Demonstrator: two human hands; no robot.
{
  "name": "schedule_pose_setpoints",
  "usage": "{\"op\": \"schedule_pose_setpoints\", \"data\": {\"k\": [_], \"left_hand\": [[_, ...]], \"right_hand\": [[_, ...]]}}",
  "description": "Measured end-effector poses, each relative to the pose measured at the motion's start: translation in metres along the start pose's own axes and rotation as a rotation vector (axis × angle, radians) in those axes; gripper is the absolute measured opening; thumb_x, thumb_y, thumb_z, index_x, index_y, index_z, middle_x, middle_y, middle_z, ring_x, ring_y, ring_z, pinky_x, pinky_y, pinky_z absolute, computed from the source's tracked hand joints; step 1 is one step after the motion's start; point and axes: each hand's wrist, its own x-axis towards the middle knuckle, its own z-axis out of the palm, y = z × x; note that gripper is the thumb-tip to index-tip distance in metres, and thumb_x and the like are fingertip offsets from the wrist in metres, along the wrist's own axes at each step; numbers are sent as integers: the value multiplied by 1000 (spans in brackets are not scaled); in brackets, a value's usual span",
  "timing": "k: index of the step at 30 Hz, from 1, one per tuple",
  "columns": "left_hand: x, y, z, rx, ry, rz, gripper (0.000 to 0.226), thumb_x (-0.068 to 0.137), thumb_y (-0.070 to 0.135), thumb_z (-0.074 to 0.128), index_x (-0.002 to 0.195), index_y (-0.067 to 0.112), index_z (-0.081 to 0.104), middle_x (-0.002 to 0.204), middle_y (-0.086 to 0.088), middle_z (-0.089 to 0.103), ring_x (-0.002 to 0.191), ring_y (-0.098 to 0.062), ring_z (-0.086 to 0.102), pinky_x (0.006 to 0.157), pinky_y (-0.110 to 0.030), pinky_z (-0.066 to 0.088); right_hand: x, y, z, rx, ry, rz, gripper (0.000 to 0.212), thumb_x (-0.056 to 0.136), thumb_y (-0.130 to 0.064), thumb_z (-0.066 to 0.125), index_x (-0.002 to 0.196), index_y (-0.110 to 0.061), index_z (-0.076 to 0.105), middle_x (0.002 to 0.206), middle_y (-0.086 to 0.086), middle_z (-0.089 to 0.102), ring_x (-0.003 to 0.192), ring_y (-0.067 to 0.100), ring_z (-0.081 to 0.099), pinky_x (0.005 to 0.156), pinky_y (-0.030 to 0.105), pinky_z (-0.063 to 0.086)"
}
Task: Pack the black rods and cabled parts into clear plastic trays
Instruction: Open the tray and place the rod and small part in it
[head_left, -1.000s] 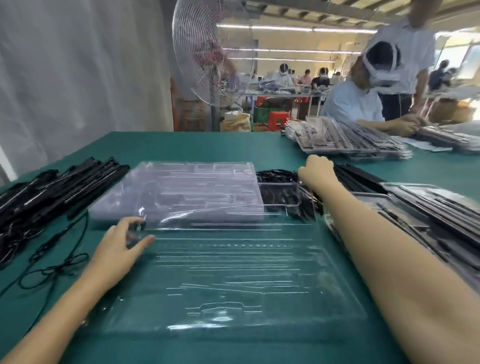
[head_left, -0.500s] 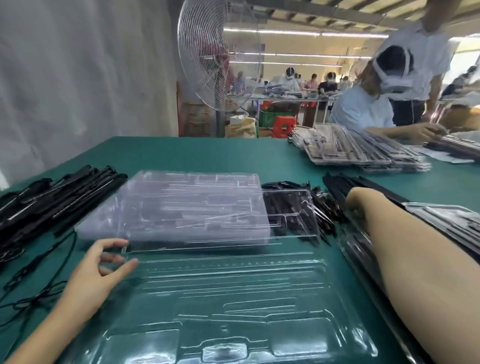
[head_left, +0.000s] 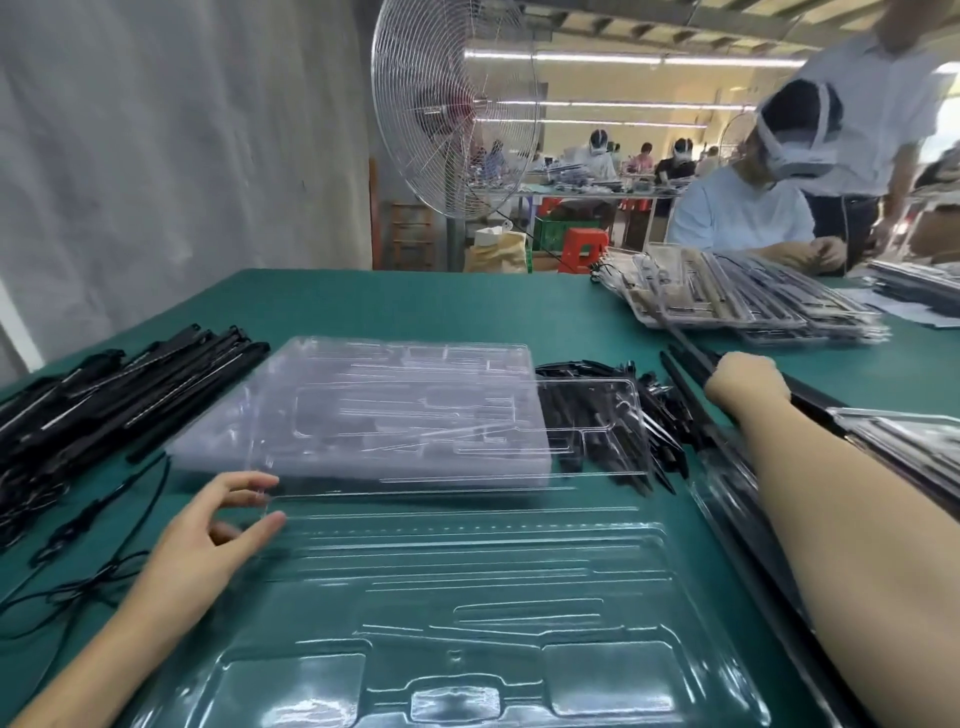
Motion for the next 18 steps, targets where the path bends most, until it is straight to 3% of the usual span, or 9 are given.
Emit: {"op": "schedule_pose_setpoints", "data": {"k": [3, 7, 10, 13, 15, 18], "left_hand": [[-1, 1, 2, -70, -5, 9, 45, 81, 6, 70, 94, 48, 59, 98, 9, 65, 47, -1, 49, 52, -11, 44], [0, 1, 5, -138, 20, 3, 40, 82, 3, 69, 96, 38, 56, 101, 8, 65, 43, 0, 44, 55, -14, 44], [0, 0, 5, -135, 40, -16, 30, 81, 5, 71, 89, 30, 55, 102, 10, 65, 42, 0, 45, 60, -30, 43], [0, 0, 4, -97, 41, -34, 24, 80, 11, 72, 85, 28, 56, 100, 15, 64, 46, 0, 50, 59, -28, 43], [-1, 1, 2, -101, 28, -34, 22, 80, 12, 73, 86, 27, 58, 100, 15, 64, 53, -6, 54, 61, -27, 44], [-1, 4, 0, -137, 19, -38, 22, 78, 11, 74, 85, 26, 60, 100, 9, 65, 64, -19, 58, 70, -34, 48]], "right_hand": [[-13, -17, -13, 174, 194, -39, 45, 93, -17, 49, 129, 7, 37, 131, 26, 39, 108, 43, 52, 84, 44, 44], [-46, -45, -28, 550, 392, -296, 31, 93, -19, 49, 114, 4, 48, 118, 22, 49, 99, 34, 53, 77, 38, 40], [-91, -62, -27, 920, 342, -398, 16, 90, -1, 43, 95, -1, 57, 100, 16, 56, 86, 26, 52, 78, 37, 46], [-141, -70, -11, 1044, 204, -413, 22, 85, 5, 39, 79, -8, 55, 79, 7, 55, 72, 22, 51, 66, 32, 45], [-171, -72, 1, 1055, 97, -469, 23, 84, 7, 39, 80, -8, 56, 76, 3, 53, 70, 19, 51, 64, 26, 44], [-203, -69, 10, 863, 128, -652, 20, 89, 7, 41, 98, -1, 57, 94, 2, 46, 83, 14, 44, 72, 17, 34]]}}
